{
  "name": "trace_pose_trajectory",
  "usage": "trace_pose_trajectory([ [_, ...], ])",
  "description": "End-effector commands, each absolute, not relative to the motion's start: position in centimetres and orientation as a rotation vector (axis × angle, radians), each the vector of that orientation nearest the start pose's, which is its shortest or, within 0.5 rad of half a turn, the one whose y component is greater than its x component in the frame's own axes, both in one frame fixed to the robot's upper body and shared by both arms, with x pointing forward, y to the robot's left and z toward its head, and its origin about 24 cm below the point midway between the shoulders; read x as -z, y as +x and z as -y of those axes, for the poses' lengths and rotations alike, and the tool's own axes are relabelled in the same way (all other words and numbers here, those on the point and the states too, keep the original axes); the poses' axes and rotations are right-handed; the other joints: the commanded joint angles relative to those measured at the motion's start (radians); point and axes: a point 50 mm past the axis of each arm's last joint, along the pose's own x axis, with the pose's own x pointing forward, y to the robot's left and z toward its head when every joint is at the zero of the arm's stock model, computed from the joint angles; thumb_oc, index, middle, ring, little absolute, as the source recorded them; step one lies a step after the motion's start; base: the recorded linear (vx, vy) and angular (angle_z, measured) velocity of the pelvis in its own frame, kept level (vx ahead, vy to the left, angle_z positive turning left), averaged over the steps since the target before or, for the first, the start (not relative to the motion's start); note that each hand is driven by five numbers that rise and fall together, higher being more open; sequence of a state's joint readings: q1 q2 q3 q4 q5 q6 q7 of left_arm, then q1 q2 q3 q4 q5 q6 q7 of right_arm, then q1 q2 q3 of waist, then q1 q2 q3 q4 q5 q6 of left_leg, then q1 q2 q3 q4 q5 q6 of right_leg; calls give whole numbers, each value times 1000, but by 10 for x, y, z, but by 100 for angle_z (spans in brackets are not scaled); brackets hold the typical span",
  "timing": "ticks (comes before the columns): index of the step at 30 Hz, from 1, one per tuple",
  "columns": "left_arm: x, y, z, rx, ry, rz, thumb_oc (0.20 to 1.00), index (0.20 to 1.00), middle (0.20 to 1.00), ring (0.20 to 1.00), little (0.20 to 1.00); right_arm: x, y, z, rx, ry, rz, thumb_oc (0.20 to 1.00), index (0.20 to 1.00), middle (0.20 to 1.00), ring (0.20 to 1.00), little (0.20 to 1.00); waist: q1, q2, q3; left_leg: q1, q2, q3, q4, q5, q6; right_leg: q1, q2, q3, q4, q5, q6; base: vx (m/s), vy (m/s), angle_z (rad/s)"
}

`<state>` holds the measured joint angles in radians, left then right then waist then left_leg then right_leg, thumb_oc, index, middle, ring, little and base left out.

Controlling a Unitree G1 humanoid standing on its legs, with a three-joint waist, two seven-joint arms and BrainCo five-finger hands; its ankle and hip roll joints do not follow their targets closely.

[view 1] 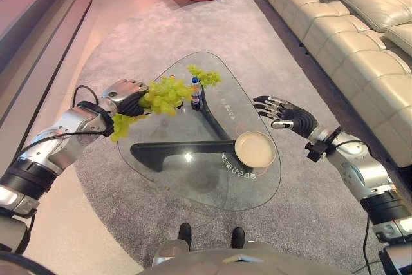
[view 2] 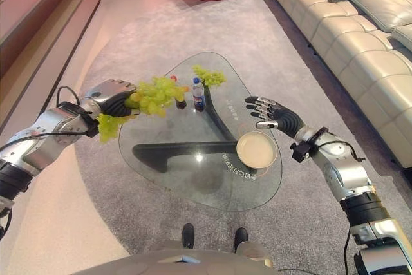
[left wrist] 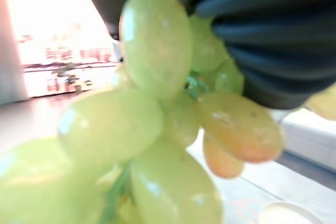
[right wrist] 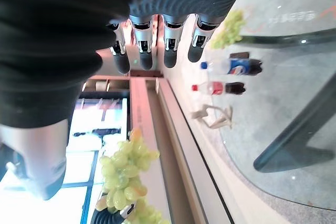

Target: Pick up fruits into the plate

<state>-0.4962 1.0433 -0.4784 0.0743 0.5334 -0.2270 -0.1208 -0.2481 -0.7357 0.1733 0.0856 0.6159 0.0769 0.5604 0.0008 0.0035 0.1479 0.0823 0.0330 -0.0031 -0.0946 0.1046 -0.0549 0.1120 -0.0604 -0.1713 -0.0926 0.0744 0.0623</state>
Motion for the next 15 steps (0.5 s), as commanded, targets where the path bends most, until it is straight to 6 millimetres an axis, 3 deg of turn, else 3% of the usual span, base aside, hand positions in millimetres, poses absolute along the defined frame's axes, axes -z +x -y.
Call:
trace_pose_trajectory([
  [1, -202, 311, -194, 468, 1754, 532, 200, 200, 200, 200, 200, -128, 288, 203, -804, -182, -15, 1000, 1000, 1000, 1000, 1000, 16, -20, -77, 86, -35, 39, 19, -193, 16, 62, -39, -41, 22, -109, 56, 19, 3, 14],
  [9, -206, 306, -153, 656, 1758, 692, 200, 200, 200, 200, 200, -100, 280, 178, -946, 43, -190, 1000, 1000, 1000, 1000, 1000, 21, -14, -86, 95, -37, 32, 18, -194, 16, 75, -45, -67, 24, -112, 59, 20, 8, 11],
  [15, -205, 297, -128, 798, 1757, 792, 200, 200, 200, 200, 200, -70, 262, 145, -1107, 180, -359, 1000, 1000, 1000, 1000, 1000, 25, -9, -91, 98, -37, 39, 18, -193, 11, 79, -48, -73, 22, -112, 62, 0, 0, 0],
])
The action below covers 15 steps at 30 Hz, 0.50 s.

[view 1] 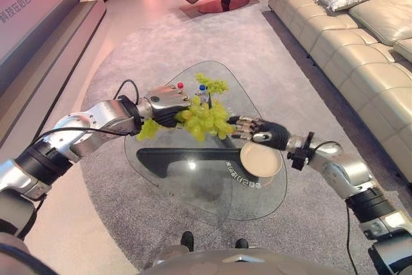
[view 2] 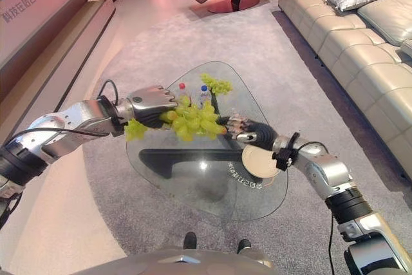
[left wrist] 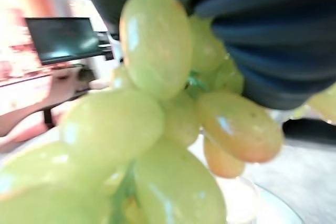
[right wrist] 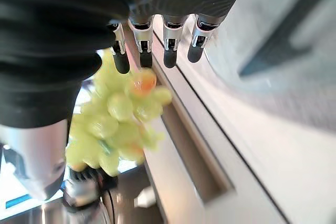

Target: Pick up fruits into the plate

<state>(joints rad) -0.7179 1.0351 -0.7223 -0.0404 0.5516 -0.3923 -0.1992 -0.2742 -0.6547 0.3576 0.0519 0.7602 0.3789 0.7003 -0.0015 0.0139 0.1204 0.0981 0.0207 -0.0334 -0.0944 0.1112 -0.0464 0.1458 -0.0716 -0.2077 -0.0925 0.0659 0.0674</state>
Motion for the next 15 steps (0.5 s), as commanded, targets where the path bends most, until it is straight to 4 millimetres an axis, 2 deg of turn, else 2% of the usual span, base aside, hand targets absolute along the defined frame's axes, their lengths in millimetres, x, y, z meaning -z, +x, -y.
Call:
trace_pose_trajectory([
  [1, -205, 296, -127, 809, 1758, 797, 200, 200, 200, 200, 200, -68, 261, 143, -1111, 185, -367, 1000, 1000, 1000, 1000, 1000, 27, -19, -64, 83, -25, 70, 17, -200, 3, 45, -37, -37, 22, -103, 57, 0, 0, 0],
  [8, -194, 282, -111, 946, 1748, 846, 200, 200, 200, 200, 200, -49, 249, 129, -1144, 234, -465, 1000, 1000, 1000, 1000, 1000, 27, -15, -62, 86, -25, 77, 16, -200, 3, 47, -38, -34, 19, -103, 59, 0, 0, 0],
  [15, -186, 271, -103, 1049, 1738, 857, 200, 200, 200, 200, 200, -42, 239, 120, -1175, 302, -495, 1000, 1000, 1000, 1000, 1000, 29, -14, -58, 89, -24, 81, 15, -202, 4, 48, -39, -36, 18, -103, 62, 0, 0, 0],
])
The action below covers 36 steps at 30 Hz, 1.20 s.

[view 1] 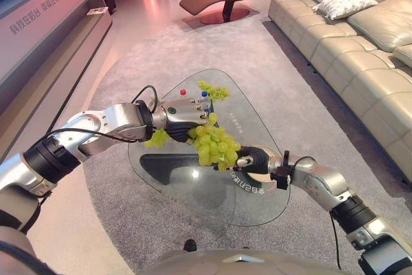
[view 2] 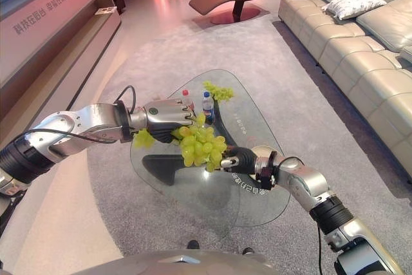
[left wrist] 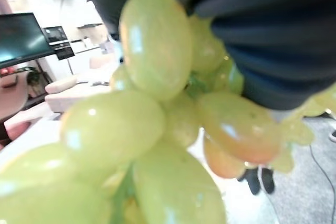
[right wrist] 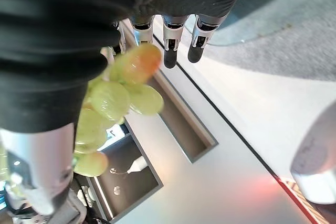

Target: Pick up fruits into the plate

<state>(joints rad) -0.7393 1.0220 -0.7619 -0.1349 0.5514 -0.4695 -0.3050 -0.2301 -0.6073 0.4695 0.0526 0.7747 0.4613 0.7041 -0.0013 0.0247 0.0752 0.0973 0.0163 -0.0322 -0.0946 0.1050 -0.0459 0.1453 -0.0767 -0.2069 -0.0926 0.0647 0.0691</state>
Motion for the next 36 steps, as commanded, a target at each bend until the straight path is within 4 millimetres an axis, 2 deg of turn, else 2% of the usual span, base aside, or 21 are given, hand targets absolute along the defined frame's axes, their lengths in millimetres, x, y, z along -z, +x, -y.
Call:
trace_pose_trajectory([
  [1, -185, 270, -102, 1063, 1739, 855, 200, 200, 200, 200, 200, -43, 238, 119, -1183, 313, -495, 1000, 1000, 1000, 1000, 1000, 29, -25, -12, 90, -20, 80, 15, -196, 3, 48, -34, -36, 18, -102, 60, 0, 0, 0],
  [13, -158, 257, -105, 1208, 1786, 815, 200, 200, 200, 200, 200, -46, 223, 104, -1257, 476, -524, 1000, 1000, 1000, 1000, 1000, 27, -29, -6, 95, -20, 85, 15, -198, 5, 48, -32, -30, 17, -99, 66, 0, 0, 0],
  [19, -150, 252, -109, 1248, 1782, 803, 200, 200, 200, 200, 200, -43, 219, 104, -1242, 580, -555, 1000, 1000, 1000, 1000, 1000, 30, -31, -4, 97, -20, 84, 14, -199, 7, 49, -31, -30, 16, -98, 68, 0, 0, 0],
  [29, -142, 244, -121, 1303, 1810, 793, 200, 200, 200, 200, 200, -43, 218, 127, -1170, 619, -565, 1000, 1000, 1000, 1000, 1000, 29, -36, 0, 98, -16, 87, 10, -197, 5, 47, -31, -30, 12, -91, 74, 0, 0, 0],
  [36, -143, 241, -120, 1331, 1830, 812, 200, 200, 200, 200, 200, -41, 216, 127, -1190, 620, -587, 1000, 1000, 1000, 1000, 1000, 27, -35, 0, 98, -14, 84, 8, -197, 3, 46, -31, -28, 11, -89, 75, 0, 0, 0],
])
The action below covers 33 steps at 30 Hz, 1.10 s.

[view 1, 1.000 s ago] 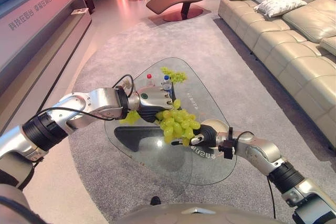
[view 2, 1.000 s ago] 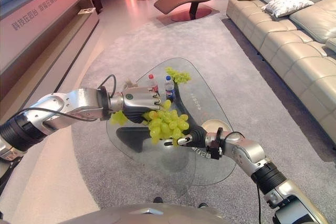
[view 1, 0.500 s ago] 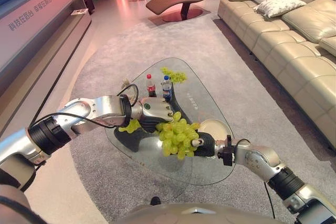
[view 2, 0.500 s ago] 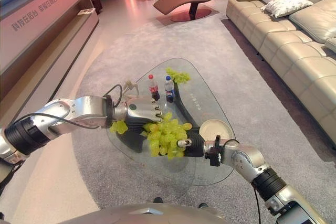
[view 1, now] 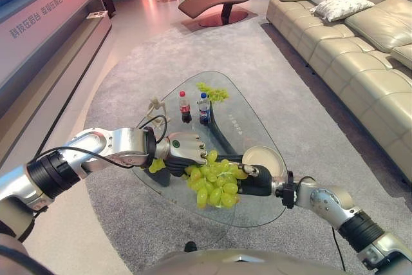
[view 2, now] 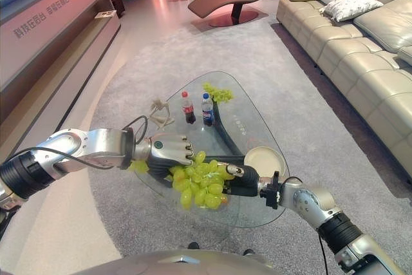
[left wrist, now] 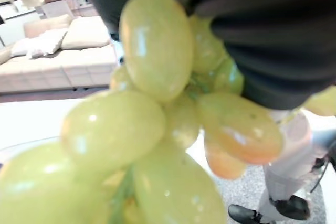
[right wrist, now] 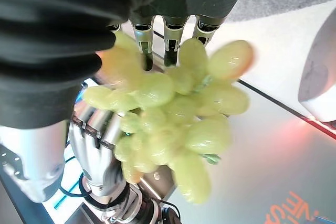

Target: Pick up fruits into the plate

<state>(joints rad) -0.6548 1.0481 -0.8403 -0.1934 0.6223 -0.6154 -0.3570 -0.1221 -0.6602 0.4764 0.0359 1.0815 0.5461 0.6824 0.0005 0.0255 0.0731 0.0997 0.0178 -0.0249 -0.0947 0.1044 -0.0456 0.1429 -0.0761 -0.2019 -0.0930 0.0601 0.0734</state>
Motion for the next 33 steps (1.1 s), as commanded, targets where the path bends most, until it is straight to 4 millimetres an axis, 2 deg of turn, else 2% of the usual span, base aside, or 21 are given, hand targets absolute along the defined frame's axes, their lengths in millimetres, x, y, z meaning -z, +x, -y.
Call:
trace_pose_trajectory([
  [1, -143, 241, -118, 1330, 1833, 818, 200, 200, 200, 200, 200, -41, 215, 125, -1203, 615, -593, 1000, 1000, 1000, 1000, 1000, 25, -36, 2, 95, -17, 74, 8, -196, 3, 48, -31, -32, 11, -85, 71, 0, 0, 0],
  [15, -151, 245, -104, 1287, 1805, 879, 200, 200, 200, 200, 200, -36, 203, 104, -1297, 576, -677, 1000, 1000, 1000, 1000, 1000, 24, -35, -3, 95, -17, 67, 7, -195, 2, 49, -27, -21, 8, -85, 71, 0, 0, 0],
  [33, -166, 254, -96, 1132, 1788, 944, 200, 200, 200, 200, 200, -6, 178, 98, -1340, 543, -866, 1000, 1000, 1000, 1000, 1000, 23, -32, 1, 101, -15, 64, 7, -196, 0, 54, -27, -13, 12, -92, 66, 0, 0, 0],
])
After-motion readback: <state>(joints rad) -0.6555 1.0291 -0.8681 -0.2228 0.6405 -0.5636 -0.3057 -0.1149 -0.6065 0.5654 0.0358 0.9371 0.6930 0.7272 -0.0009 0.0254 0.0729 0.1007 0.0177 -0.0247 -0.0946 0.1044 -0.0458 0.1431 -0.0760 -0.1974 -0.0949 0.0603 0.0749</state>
